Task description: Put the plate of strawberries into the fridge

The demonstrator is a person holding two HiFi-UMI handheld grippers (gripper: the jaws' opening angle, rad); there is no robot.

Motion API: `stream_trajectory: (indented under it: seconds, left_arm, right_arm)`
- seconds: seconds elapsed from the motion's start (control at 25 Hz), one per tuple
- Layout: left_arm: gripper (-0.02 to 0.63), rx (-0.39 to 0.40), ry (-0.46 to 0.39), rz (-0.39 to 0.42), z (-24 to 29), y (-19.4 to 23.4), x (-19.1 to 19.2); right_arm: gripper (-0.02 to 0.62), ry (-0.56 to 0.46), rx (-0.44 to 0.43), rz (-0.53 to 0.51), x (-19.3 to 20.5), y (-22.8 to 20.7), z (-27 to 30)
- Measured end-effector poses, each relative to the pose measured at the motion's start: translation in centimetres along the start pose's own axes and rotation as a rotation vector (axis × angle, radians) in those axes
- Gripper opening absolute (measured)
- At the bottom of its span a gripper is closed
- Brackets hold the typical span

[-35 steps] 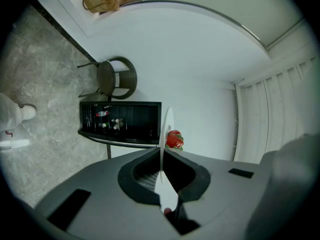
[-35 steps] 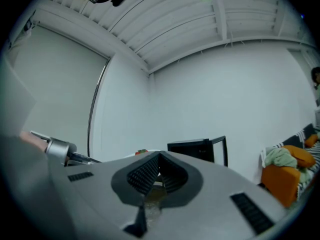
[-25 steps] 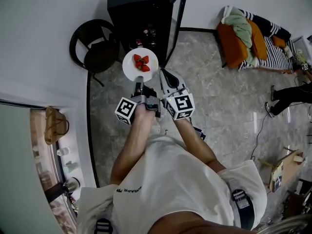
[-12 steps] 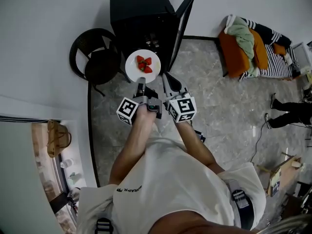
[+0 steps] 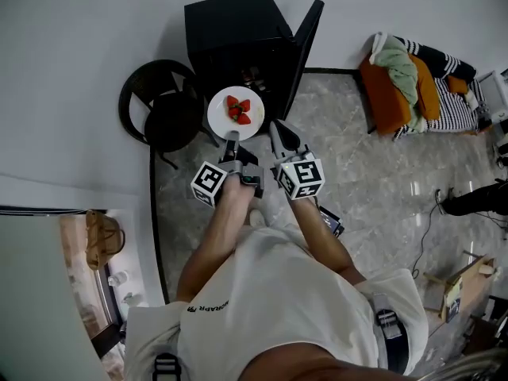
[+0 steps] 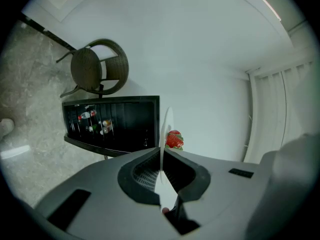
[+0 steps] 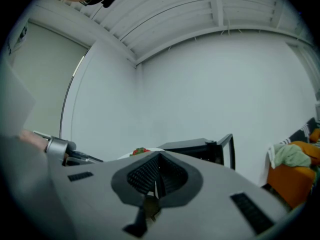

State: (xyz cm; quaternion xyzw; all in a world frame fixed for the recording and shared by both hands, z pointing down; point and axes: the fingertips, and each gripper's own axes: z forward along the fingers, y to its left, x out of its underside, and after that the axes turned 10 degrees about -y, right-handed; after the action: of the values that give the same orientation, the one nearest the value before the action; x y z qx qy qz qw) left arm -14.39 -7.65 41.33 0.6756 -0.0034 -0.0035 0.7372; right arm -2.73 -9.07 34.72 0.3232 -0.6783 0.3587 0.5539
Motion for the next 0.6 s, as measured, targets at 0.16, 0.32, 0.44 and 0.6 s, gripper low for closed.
stream_trajectory:
  seconds: [0.16, 0.32, 0.44, 0.6]
  left_arm:
    - [0.011, -0.017, -0.005, -0.009, 0.3, 0.0, -0.5]
    - [0.011, -0.013, -0.01, -0.023, 0.1, -0.1, -0.4]
    - [0.011, -0.016, -0.008, -0.031, 0.4, 0.2, -0.3]
    - [0.011, -0.028, -0.01, -0.039, 0.5, 0.8, 0.0]
  right_arm:
    - [0.012, -0.003, -0.026, -0.023, -1.0, 0.3, 0.6]
    - [0.012, 0.005, -0.027, -0.027, -0.7, 0.8, 0.3]
    - [0.012, 0.016, -0.029, -0.023, 0.2, 1.1, 0.5]
    - [0.012, 0.017, -0.031, -0.034, 0.6, 1.2, 0.6]
